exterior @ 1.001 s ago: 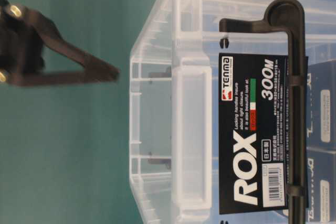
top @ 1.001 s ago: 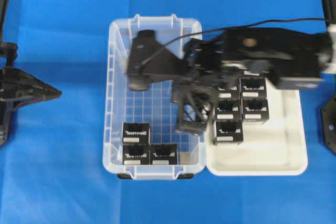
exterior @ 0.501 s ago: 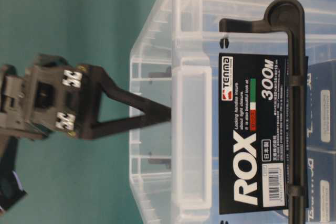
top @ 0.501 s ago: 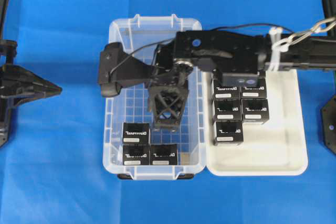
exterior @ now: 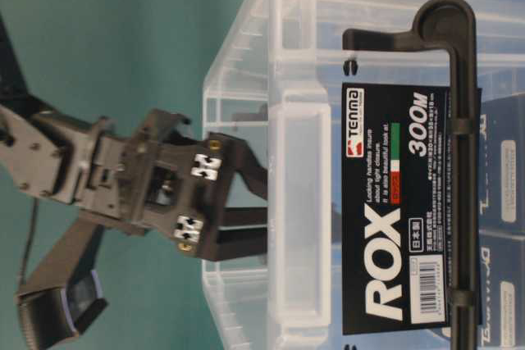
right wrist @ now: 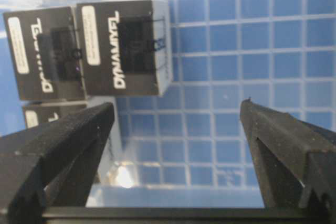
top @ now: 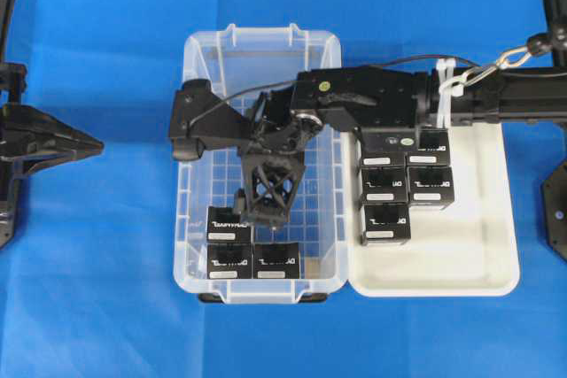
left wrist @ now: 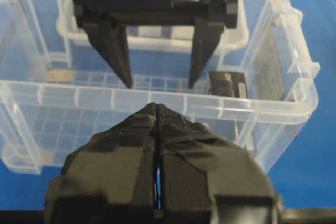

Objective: Pick the box from inside the plastic case
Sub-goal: 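Lower the open right gripper onto the upper-left black box in the case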

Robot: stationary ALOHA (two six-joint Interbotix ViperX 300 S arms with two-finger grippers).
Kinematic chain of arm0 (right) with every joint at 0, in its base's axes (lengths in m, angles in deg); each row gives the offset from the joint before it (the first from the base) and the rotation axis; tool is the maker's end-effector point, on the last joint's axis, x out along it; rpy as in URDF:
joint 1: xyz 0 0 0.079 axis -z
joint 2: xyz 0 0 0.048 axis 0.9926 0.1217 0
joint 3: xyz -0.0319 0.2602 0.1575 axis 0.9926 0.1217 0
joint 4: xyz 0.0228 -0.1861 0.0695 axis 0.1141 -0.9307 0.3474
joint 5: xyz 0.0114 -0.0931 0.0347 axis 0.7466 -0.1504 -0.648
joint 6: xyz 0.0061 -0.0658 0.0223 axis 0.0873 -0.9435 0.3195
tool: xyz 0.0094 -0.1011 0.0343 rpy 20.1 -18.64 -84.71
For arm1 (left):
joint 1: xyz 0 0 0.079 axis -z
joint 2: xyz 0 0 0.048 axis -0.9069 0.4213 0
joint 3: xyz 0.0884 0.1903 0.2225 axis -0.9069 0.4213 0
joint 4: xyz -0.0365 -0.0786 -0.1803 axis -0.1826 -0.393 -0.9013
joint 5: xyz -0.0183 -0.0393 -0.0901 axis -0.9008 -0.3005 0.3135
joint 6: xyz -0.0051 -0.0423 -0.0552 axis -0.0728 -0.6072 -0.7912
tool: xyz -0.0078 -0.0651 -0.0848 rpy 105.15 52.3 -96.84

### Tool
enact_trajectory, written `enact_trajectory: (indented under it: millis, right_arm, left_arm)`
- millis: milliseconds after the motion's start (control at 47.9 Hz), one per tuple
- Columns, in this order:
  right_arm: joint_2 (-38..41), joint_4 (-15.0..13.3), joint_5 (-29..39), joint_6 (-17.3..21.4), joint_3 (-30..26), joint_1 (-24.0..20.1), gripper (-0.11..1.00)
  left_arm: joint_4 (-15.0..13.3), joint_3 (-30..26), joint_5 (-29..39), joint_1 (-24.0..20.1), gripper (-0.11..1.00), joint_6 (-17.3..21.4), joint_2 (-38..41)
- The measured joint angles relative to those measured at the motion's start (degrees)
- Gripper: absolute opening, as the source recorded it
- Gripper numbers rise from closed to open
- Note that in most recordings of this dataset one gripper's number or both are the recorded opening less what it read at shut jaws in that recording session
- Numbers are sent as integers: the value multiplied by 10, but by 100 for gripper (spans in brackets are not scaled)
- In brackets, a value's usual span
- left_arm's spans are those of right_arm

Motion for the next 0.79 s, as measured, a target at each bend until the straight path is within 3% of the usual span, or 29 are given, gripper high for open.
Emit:
enact_trajectory:
  millis: [271, 793]
  right_arm:
    - [34, 90, -15, -75, -1, 0, 99]
    - [56, 120, -54, -94, -3, -2, 99]
  left_arm:
    - [0, 1, 2, -3, -4, -8, -1]
    - [-1, 0, 33, -4, -4, -8, -9]
